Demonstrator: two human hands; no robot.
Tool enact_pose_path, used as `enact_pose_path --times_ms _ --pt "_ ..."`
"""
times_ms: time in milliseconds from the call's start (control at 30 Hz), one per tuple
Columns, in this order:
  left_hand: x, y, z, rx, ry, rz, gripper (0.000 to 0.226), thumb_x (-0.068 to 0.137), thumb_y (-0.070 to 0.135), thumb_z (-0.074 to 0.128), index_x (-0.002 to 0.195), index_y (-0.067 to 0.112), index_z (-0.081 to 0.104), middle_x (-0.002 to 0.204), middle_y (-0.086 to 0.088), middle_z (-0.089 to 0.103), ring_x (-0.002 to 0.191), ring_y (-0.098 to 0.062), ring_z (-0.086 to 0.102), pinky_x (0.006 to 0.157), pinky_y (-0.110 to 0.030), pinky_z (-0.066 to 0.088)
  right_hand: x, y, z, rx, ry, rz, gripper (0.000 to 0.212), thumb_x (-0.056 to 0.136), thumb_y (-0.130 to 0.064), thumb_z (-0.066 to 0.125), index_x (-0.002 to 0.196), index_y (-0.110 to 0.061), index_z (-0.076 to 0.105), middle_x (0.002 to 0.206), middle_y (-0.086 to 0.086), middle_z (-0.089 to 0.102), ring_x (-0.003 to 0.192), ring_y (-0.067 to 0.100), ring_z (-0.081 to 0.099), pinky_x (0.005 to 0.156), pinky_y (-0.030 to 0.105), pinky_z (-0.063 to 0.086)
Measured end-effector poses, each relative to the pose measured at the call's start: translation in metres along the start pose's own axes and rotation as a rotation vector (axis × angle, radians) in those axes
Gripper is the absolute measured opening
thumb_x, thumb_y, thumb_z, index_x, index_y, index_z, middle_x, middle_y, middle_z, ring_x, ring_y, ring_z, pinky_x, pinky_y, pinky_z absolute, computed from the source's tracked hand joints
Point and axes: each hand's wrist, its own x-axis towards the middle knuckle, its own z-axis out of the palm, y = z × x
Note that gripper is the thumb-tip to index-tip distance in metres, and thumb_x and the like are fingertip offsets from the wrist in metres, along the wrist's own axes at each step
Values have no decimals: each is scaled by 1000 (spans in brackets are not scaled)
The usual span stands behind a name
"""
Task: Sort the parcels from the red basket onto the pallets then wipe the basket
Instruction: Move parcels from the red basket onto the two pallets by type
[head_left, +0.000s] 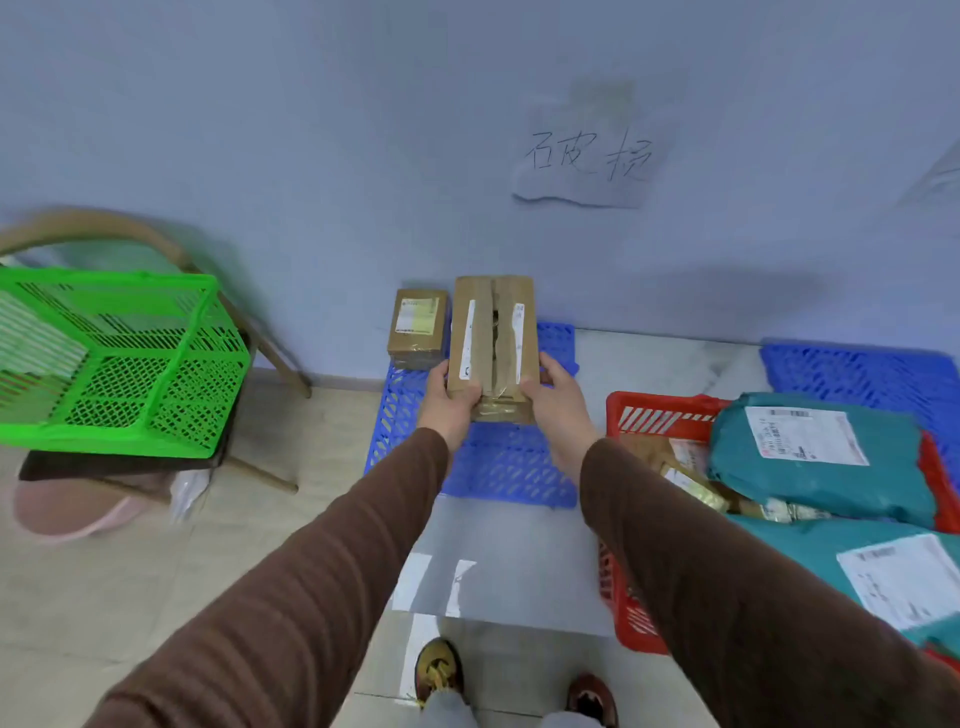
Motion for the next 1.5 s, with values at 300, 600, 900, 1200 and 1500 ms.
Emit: enact_pose_path --times_ms 300,600,900,1200,1500 --pt "107 -63 -20 10 -104 -96 60 101 29 57 154 32 30 137 1 61 122 -16 59 112 -37 42 89 48 51 57 71 106 42 103 -5 49 142 -20 52 126 -3 64 96 8 63 61 13 50" --pt "179 -111 -9 -4 34 -165 41 101 31 57 138 17 48 127 -3 62 115 -22 58 101 -35 45 171 95 75 20 107 158 44 103 -10 50 144 -23 49 129 -3 62 115 19 62 100 42 54" --pt "212 -130 -5 26 134 -124 42 101 30 57 139 14 49 124 -5 64 112 -22 61 103 -41 48 194 103 84 10 86 169 56 104 -8 47 156 -25 36 149 -3 50 120 16 55 101 34 51" --pt "177 -122 -8 152 95 -129 73 100 34 57 159 16 18 162 -4 31 148 -26 33 119 -41 31 157 87 75 -18 5 154 68 106 -13 45 161 -36 12 165 -1 25 135 20 46 103 35 42" --pt "64 -51 -8 174 10 15 74 99 34 59 160 25 17 165 3 23 151 -17 24 120 -36 27 55 36 24 -316 -17 -142 69 100 -25 58 160 -28 24 167 -8 20 153 13 20 124 36 22"
